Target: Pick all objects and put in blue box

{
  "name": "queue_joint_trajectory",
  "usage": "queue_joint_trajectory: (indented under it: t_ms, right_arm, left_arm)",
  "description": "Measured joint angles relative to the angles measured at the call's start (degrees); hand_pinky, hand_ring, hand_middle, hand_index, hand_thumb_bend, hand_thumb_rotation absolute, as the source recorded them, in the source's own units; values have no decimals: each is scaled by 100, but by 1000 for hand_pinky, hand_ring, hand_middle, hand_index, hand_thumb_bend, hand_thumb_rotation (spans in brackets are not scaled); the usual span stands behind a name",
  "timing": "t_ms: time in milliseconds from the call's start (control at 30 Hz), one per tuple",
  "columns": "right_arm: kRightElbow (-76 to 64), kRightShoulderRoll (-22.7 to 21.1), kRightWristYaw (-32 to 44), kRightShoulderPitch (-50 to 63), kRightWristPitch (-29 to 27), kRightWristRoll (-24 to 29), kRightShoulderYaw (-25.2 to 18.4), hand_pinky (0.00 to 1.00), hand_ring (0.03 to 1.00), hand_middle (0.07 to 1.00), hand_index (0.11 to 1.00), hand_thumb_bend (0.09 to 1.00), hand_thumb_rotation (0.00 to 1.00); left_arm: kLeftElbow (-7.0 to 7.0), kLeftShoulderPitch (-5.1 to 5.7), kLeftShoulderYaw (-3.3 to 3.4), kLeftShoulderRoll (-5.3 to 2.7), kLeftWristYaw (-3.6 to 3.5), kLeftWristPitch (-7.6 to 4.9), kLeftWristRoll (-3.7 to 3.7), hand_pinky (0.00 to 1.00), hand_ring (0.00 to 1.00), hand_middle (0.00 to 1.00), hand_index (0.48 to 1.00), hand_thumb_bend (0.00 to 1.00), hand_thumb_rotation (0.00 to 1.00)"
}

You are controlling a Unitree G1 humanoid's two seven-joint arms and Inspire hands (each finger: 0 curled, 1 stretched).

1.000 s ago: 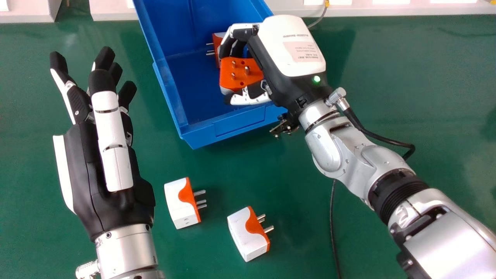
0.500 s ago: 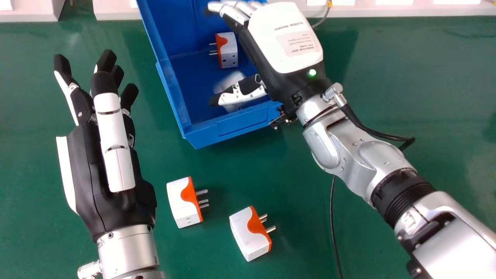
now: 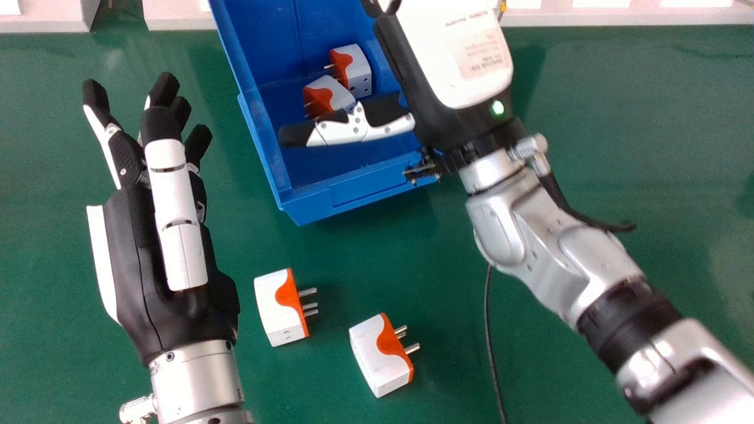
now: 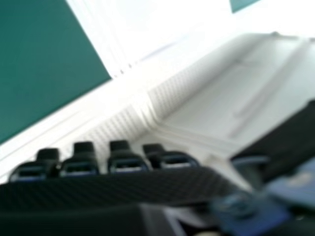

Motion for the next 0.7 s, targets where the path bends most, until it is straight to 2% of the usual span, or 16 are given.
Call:
queue_joint_trajectory:
  t_ms: [100, 267, 367, 467, 533, 633, 700]
  right_arm:
    - [-1128, -54, 144, 962, 2, 269, -274, 1000, 1000, 1000, 1000, 1000, 816]
    - [-2431, -169, 806, 2295, -13, 814, -504, 1000, 1000, 1000, 1000, 1000, 804]
    - [-3265, -370, 1740, 3338, 7, 1354, -603, 904, 965, 982, 1000, 1000, 775]
    - [-3466, -657, 2755, 3985, 108, 1734, -573, 867, 946, 962, 1000, 1000, 759]
    - [-3457, -819, 3388, 4345, 234, 1779, -499, 855, 939, 951, 1000, 1000, 753]
    - [-3380, -815, 3724, 4472, 264, 1779, -412, 848, 933, 950, 990, 1000, 740]
    - [-3199, -744, 3832, 4512, 244, 1775, -329, 853, 935, 951, 987, 1000, 732]
  left_arm:
    - [-100, 13, -6, 5, 31, 24, 2, 901, 933, 917, 905, 584, 815]
    - [-132, 35, -25, 9, 19, 55, 3, 900, 933, 916, 904, 585, 815]
    - [-161, 61, -25, 11, 5, 58, 2, 902, 937, 925, 913, 578, 824]
    - [-161, 73, -27, 13, -24, 66, 0, 905, 940, 932, 917, 586, 821]
    - [-176, 81, -26, 13, -27, 92, 0, 902, 940, 934, 918, 588, 822]
    - [-202, 87, -31, 14, -26, 185, 0, 906, 942, 937, 921, 592, 823]
    - [-215, 90, -32, 15, -31, 193, 0, 908, 943, 939, 922, 592, 826]
